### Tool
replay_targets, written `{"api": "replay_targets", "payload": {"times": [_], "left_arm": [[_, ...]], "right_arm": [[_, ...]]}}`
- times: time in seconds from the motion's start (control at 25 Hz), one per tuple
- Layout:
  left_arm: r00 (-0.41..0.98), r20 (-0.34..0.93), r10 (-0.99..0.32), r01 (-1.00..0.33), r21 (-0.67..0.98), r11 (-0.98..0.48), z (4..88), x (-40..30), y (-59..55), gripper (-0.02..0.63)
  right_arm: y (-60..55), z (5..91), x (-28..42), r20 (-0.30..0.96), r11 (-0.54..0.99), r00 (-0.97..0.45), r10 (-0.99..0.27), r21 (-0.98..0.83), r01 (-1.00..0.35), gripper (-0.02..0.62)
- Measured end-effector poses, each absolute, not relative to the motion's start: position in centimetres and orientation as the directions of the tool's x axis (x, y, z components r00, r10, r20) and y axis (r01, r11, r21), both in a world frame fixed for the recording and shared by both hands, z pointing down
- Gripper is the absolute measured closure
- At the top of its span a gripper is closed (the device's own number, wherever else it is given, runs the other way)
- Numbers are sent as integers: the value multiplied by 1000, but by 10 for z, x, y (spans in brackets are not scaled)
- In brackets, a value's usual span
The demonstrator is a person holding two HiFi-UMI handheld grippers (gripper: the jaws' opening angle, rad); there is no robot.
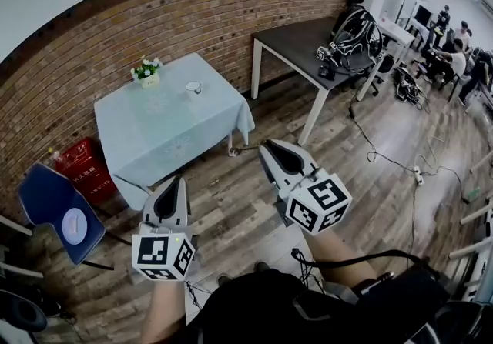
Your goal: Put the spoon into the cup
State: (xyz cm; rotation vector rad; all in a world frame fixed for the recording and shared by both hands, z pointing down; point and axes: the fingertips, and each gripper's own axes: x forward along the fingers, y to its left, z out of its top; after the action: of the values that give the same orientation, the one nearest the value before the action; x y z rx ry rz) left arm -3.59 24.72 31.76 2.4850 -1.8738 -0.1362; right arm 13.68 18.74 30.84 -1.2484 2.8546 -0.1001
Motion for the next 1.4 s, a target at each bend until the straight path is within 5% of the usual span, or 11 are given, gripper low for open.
{"api": "replay_targets", "payload": {"times": [0.72, 1.4], "left_arm": [[345, -74, -936, -930, 106, -352, 323, -75, 236, 597], [241, -55, -969, -966, 87, -245, 322, -104, 118, 597]], "right_arm": [[184, 321, 94, 35, 637, -641, -767, -80, -767, 537], [54, 314, 67, 0, 715, -717, -697, -77, -695, 537]]}}
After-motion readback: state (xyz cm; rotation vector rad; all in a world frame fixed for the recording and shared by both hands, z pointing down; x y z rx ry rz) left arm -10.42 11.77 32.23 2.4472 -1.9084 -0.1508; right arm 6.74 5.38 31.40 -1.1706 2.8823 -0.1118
